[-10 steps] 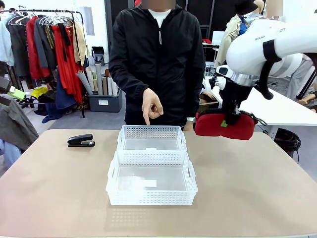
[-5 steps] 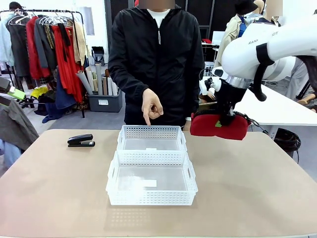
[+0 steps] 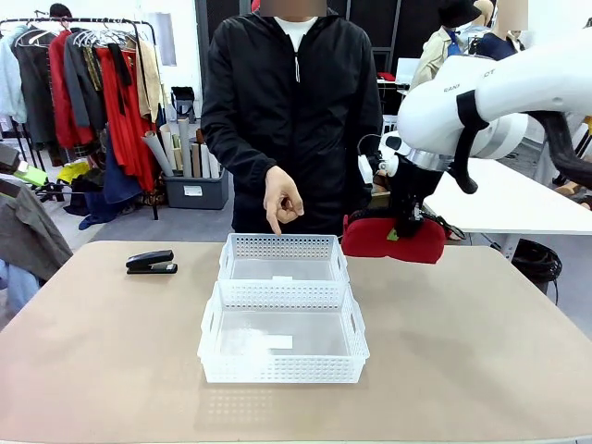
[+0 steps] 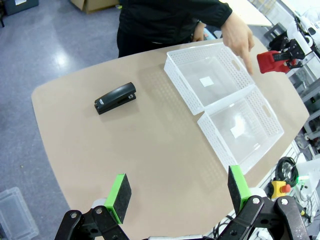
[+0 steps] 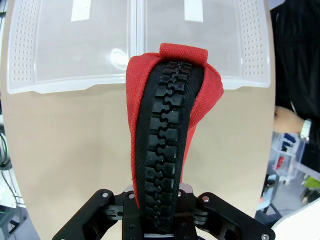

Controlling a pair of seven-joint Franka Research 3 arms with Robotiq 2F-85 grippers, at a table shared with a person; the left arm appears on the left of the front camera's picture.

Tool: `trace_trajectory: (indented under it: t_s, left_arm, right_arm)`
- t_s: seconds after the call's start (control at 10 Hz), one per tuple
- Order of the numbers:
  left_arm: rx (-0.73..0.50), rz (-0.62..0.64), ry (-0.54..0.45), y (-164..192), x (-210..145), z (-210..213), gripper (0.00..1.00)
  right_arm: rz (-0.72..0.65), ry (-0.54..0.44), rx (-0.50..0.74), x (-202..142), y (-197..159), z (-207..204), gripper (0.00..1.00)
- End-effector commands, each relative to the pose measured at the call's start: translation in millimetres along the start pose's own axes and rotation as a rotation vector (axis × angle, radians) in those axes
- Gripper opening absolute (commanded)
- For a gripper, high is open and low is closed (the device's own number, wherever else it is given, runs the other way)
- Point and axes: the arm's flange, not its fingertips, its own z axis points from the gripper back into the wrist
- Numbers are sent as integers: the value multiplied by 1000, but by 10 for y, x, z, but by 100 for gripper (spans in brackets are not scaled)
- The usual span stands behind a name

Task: Distribute items into two baskets.
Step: Move the picked Pencil pouch towards the Organizing basket indicated by the person, stopping as directed.

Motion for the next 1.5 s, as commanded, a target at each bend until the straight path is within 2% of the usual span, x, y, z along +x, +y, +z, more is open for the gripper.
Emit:
trace_trajectory:
  t_s: [0.0,0.5,0.7,0.9,1.0,1.3,1.4]
  left_arm:
    - [-5,0,-2,-7,-2,-2,100]
    - [-5,0,-2,-7,-2,-2,100]
    - [-5,0,-2,-7,-2,-2,100]
    - [-5,0,-2,-7,-2,-2,100]
    - [-5,0,-2,-7,-2,-2,100]
    - [-5,0,-2,-7,-2,-2,100]
    - [-5,0,-2,-7,-2,-2,100]
  right_arm:
    - [45,-50,-11,56,-94,17,0]
    - [91,-75,-25,240,-114,-6,0]
    - [97,-80,24,-103,130,209,0]
    - [79,-53,47,-398,580,620,0]
    - [78,-83,41,-468,699,737,0]
    - [100,-90,63,-538,669,735,0]
    - [49,-48,37,-561,747,851,0]
